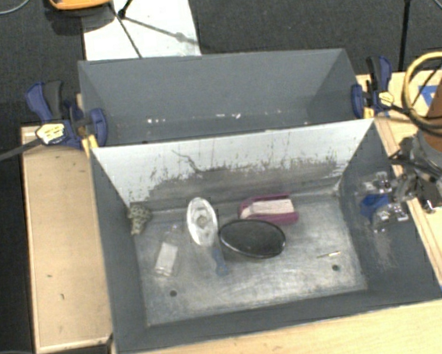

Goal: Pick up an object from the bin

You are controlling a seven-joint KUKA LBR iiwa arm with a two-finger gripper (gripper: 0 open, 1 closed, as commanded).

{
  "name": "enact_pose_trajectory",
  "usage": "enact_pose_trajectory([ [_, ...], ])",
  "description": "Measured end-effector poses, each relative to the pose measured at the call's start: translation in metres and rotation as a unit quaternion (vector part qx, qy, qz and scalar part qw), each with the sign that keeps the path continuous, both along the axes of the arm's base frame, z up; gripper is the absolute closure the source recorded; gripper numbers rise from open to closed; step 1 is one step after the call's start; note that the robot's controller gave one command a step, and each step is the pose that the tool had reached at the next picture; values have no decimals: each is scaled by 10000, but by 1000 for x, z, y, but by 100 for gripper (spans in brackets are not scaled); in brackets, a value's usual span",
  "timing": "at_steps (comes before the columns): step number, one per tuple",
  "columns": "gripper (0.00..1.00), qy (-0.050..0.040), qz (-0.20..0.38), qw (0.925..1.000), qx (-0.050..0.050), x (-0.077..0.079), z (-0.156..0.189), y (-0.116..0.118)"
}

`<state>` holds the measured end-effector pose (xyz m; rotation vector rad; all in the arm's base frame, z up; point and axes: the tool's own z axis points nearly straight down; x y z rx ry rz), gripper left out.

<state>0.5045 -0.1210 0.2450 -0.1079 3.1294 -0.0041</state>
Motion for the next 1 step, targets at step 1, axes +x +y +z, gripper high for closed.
enact_pose_trajectory([
  [1,100,24,1253,9921,-2,33,-2,-7],
])
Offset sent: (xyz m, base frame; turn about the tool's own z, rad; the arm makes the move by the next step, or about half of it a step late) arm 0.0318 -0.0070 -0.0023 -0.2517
